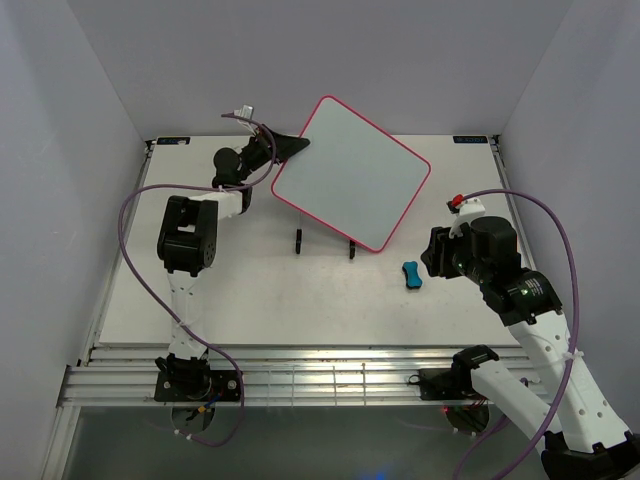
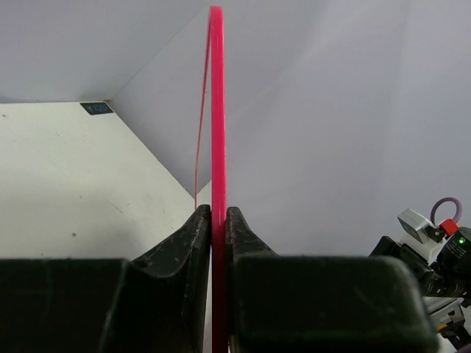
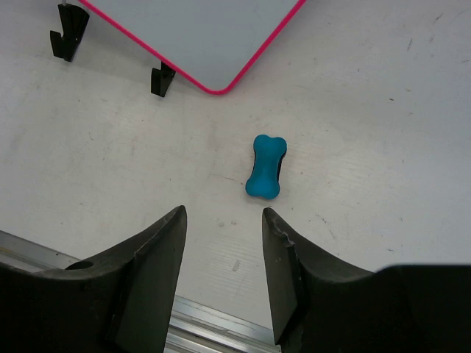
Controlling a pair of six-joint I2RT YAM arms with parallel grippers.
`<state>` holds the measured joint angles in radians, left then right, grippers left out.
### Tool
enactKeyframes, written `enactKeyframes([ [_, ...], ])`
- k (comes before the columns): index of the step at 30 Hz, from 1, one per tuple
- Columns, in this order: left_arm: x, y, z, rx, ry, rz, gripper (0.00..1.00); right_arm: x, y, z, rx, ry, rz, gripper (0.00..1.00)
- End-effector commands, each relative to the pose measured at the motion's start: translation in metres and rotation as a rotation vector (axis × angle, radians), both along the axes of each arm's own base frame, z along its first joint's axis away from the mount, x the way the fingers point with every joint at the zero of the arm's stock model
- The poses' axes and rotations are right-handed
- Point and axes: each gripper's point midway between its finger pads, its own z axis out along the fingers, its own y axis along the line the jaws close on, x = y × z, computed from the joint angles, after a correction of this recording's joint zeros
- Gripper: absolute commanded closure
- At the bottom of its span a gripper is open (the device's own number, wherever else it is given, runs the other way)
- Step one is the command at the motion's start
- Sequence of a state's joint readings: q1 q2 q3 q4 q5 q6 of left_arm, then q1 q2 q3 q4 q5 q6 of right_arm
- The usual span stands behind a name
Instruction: Erase the whiteboard
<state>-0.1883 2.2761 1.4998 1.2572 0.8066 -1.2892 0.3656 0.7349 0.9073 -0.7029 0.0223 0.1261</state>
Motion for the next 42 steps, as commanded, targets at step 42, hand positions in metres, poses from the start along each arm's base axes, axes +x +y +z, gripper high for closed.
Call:
enactKeyframes([
  [42,-0.010,0.064,-0.016,0.060,-0.314,0.057,1.00,-0.008,0.021,0.053,0.108,-0.158,0.130,0.50],
])
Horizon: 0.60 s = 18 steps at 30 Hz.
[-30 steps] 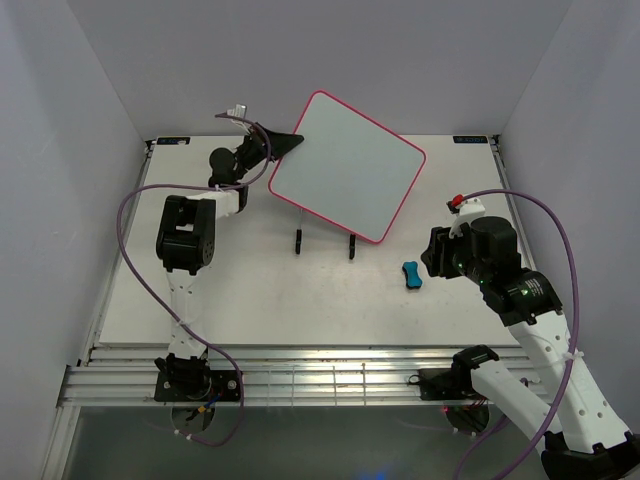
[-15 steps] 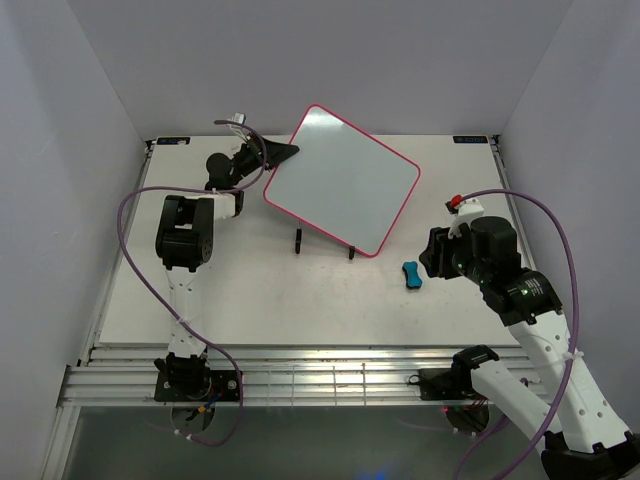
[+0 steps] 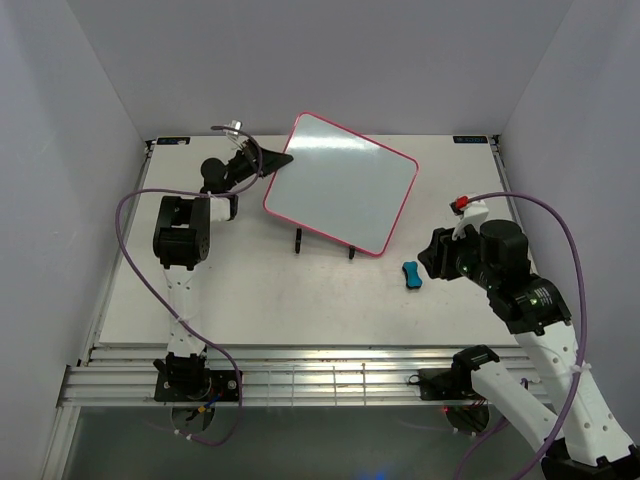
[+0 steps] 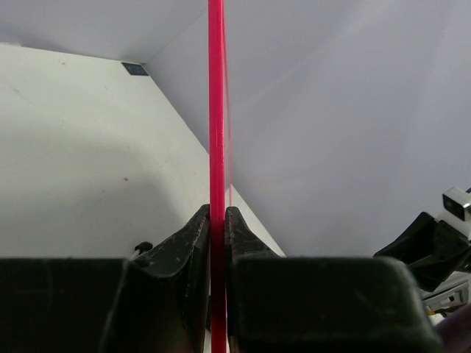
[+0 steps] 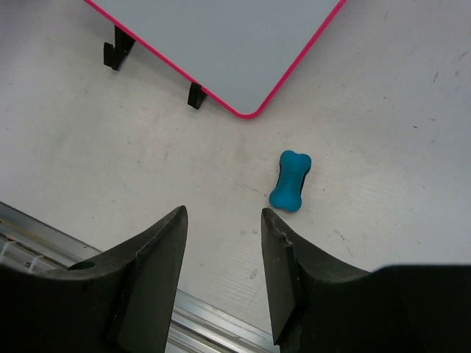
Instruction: Erase the whiteboard
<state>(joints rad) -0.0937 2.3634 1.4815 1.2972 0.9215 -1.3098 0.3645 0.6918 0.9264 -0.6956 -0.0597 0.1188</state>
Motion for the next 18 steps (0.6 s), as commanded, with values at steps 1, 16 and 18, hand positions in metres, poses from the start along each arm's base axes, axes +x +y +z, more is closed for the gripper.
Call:
enactKeyframes([
  [1,-0.020,0.025,0.037,0.020,-0.401,0.059,1.00,-0.001,0.010,0.035,0.059,-0.114,0.062,0.50],
  [16,-0.032,0.037,-0.026,0.273,-0.592,-0.047,1.00,0.000,0.014,0.051,0.076,-0.183,0.093,0.50],
  [18,-0.027,0.053,-0.031,0.300,-0.603,-0.042,1.00,-0.001,0.020,0.057,0.096,-0.196,0.121,0.50],
])
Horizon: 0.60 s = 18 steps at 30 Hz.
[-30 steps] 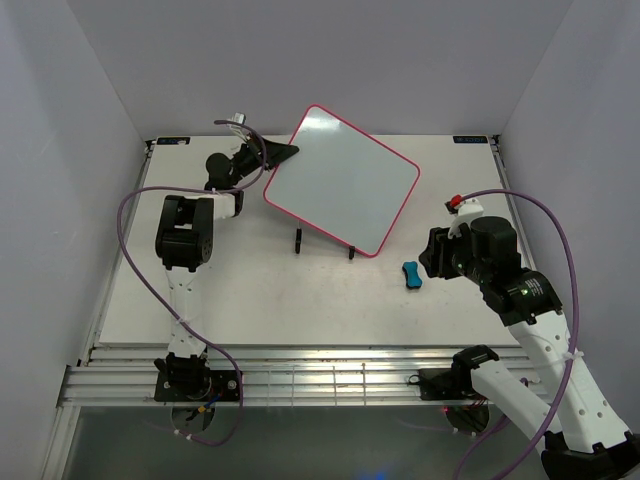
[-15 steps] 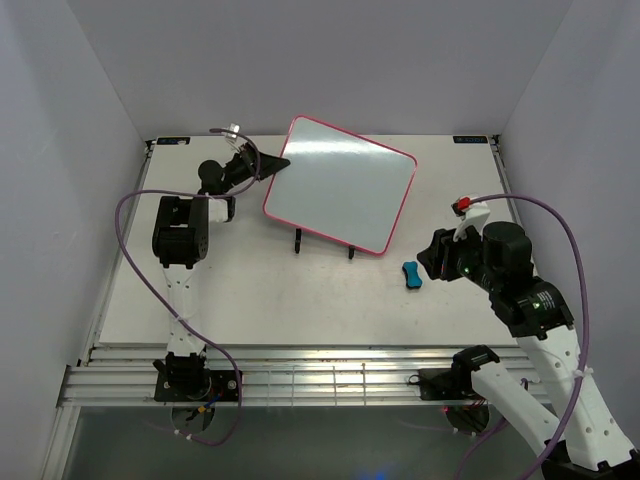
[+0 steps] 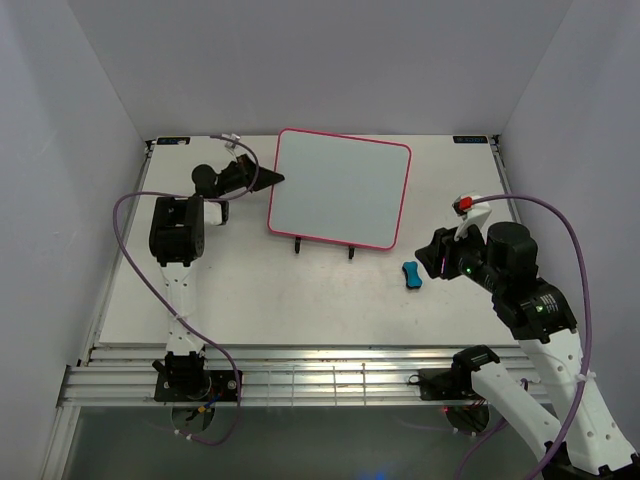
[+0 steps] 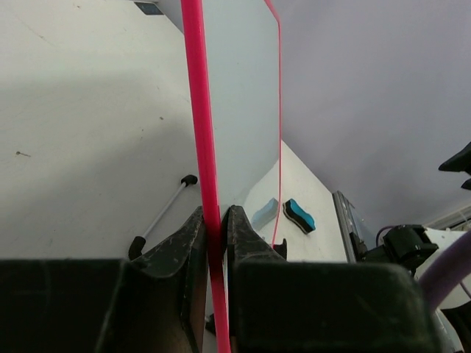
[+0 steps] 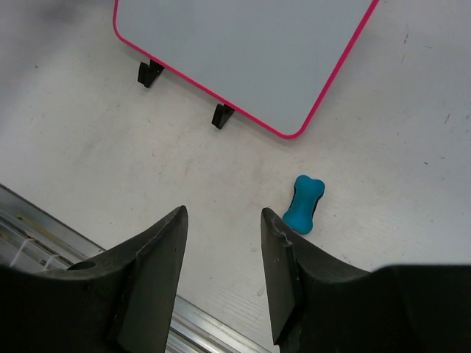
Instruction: Erase the whiteboard
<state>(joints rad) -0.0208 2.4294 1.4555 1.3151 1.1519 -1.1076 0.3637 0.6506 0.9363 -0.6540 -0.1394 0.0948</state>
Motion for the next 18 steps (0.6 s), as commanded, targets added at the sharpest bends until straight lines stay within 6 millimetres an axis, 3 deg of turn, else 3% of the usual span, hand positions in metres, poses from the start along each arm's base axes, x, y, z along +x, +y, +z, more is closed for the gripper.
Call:
enactKeyframes([
  [1,-0.009,0.027,0.030,0.094,-0.495,0.022,1.00,0.006,0.010,0.037,0.055,-0.110,0.045,0.49],
  [5,-0.011,0.032,0.023,0.113,-0.517,0.047,1.00,0.004,0.011,0.039,0.067,-0.119,0.048,0.50],
  [14,-0.021,0.036,0.031,0.129,-0.541,0.064,0.99,0.000,0.009,0.044,0.075,-0.142,0.047,0.49],
  [16,-0.022,0.036,0.030,0.120,-0.518,0.064,0.81,0.002,0.010,0.048,0.076,-0.146,0.047,0.48],
  [18,-0.026,0.037,0.028,0.118,-0.504,0.079,0.72,0.002,0.010,0.049,0.084,-0.143,0.043,0.48],
])
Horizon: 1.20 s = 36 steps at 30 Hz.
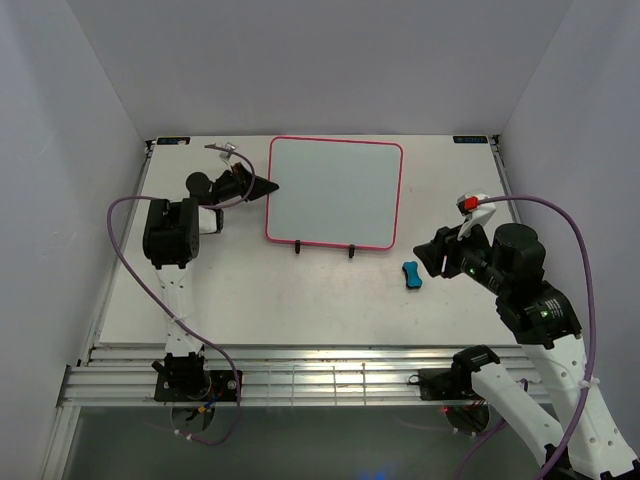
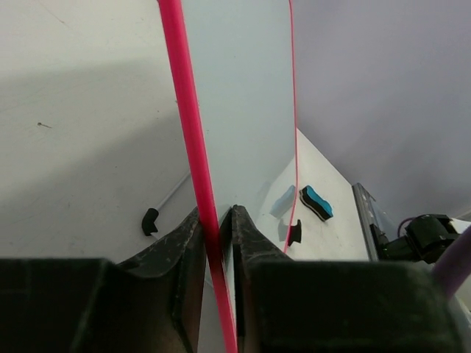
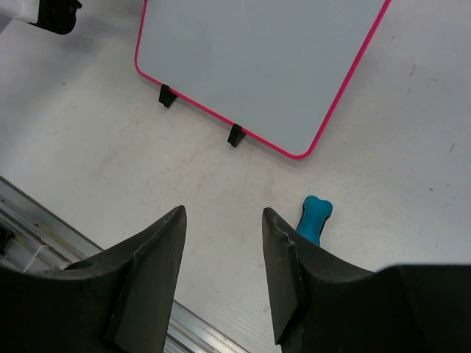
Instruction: Erase the whiteboard
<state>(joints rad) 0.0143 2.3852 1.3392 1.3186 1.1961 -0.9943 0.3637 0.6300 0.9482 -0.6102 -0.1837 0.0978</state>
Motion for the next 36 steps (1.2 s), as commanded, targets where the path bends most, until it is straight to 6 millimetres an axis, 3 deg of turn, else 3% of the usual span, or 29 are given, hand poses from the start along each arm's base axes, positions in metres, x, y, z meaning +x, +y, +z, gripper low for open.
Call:
enactKeyframes([
  [1,-0.010,0.020,0.046,0.064,-0.473,0.067,0.67,0.004,0.003,0.030,0.044,-0.079,0.003,0.48],
  [6,-0.018,0.022,0.054,0.057,-0.470,0.111,0.40,-0.001,-0.002,0.025,0.015,-0.071,-0.004,0.47],
  [7,-0.020,0.022,0.053,0.057,-0.469,0.121,0.22,0.000,-0.005,0.025,0.009,-0.075,-0.018,0.46],
  [9,-0.020,0.023,0.059,0.052,-0.475,0.141,0.18,-0.001,-0.007,0.027,0.006,-0.089,-0.022,0.45],
  [10,-0.020,0.024,0.059,0.051,-0.477,0.145,0.02,-0.002,-0.007,0.028,0.006,-0.092,-0.022,0.45],
  [12,-0.018,0.026,0.065,0.039,-0.471,0.168,0.02,-0.001,-0.006,0.027,0.008,-0.098,-0.019,0.44],
  [14,-0.017,0.033,0.078,0.014,-0.466,0.250,0.02,0.001,-0.005,0.023,0.007,-0.086,-0.020,0.36],
  [15,-0.014,0.040,0.082,0.012,-0.456,0.307,0.02,0.003,-0.004,0.020,0.009,-0.076,-0.019,0.32],
  [16,-0.015,0.047,0.101,0.006,-0.474,0.361,0.02,0.003,-0.003,0.018,0.012,-0.067,-0.013,0.30],
  [19,-0.007,0.081,0.103,-0.018,-0.375,0.568,0.02,0.008,0.001,0.011,0.016,-0.023,-0.015,0.22],
  [21,-0.010,0.098,0.121,-0.035,-0.343,0.677,0.02,0.014,0.000,0.007,0.020,0.007,-0.043,0.10],
  [22,-0.007,0.105,0.110,-0.006,-0.250,0.729,0.02,0.018,-0.005,0.004,0.010,0.014,-0.081,0.04],
  [23,-0.015,0.112,0.139,-0.005,-0.268,0.784,0.02,0.022,-0.007,0.000,0.000,0.027,-0.104,0.10],
  [24,-0.011,0.129,0.143,-0.002,-0.198,0.899,0.02,0.026,-0.011,-0.002,-0.008,0.034,-0.134,0.10],
  [25,-0.011,0.140,0.111,0.070,0.020,0.963,0.02,0.031,-0.019,0.000,-0.025,0.028,-0.186,0.10],
  [26,-0.016,0.148,0.113,0.102,0.080,1.017,0.02,0.036,-0.026,-0.006,-0.055,0.055,-0.229,0.10],
  [27,-0.030,0.153,0.146,0.113,0.063,1.056,0.02,0.039,-0.032,-0.007,-0.075,0.061,-0.262,0.10],
  [28,-0.044,0.162,0.127,0.190,0.180,1.106,0.02,0.042,-0.040,-0.006,-0.100,0.060,-0.306,0.10],
  [29,-0.055,0.165,0.134,0.226,0.173,1.121,0.02,0.044,-0.042,0.000,-0.109,0.055,-0.314,0.10],
  [30,-0.077,0.166,0.162,0.224,0.123,1.142,0.02,0.042,-0.043,0.000,-0.120,0.061,-0.313,0.10],
  [31,-0.094,0.170,0.156,0.287,0.183,1.162,0.02,0.041,-0.041,0.003,-0.124,0.058,-0.297,0.10],
  [35,-0.155,0.160,0.189,0.381,0.131,1.118,0.02,0.033,-0.052,0.024,-0.115,0.005,-0.338,0.10],
  [36,-0.170,0.157,0.187,0.409,0.143,1.099,0.02,0.031,-0.058,0.028,-0.122,-0.003,-0.358,0.10],
])
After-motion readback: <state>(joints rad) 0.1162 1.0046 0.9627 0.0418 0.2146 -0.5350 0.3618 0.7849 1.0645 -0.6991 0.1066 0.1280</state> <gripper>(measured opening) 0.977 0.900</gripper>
